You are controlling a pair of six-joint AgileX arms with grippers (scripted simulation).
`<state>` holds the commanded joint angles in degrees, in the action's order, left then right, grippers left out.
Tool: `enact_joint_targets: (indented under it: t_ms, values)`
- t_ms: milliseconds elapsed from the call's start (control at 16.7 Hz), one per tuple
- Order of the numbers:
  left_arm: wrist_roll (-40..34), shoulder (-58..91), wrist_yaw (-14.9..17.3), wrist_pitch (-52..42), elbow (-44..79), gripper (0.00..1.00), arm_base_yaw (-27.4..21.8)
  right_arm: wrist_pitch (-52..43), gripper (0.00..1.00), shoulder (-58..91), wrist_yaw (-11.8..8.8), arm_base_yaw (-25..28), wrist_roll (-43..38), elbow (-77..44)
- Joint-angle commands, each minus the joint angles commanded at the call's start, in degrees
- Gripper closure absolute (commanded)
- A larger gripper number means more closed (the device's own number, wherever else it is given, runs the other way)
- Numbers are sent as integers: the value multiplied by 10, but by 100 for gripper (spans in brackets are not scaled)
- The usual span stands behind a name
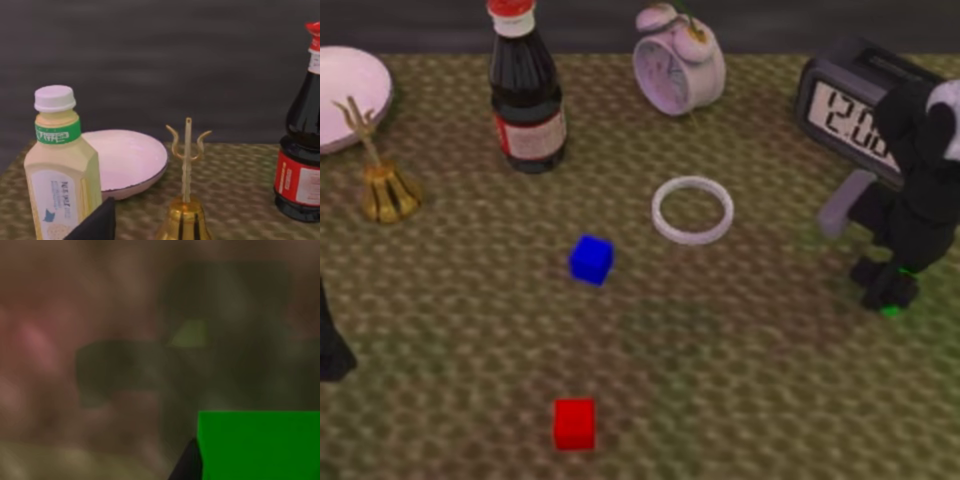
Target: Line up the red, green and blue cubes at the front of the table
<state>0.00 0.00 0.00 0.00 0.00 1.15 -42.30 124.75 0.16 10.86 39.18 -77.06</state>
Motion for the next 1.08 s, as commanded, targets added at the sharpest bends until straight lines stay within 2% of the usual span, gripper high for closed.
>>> enact_joint_targets:
  t_ms: [660, 1080]
  values:
    - [0, 0, 0, 0, 0, 0, 0, -19, 100, -17, -5, 2, -3, -9]
    - [0, 0, 0, 0, 0, 0, 0, -145, 100, -77, -5, 5, -4, -72]
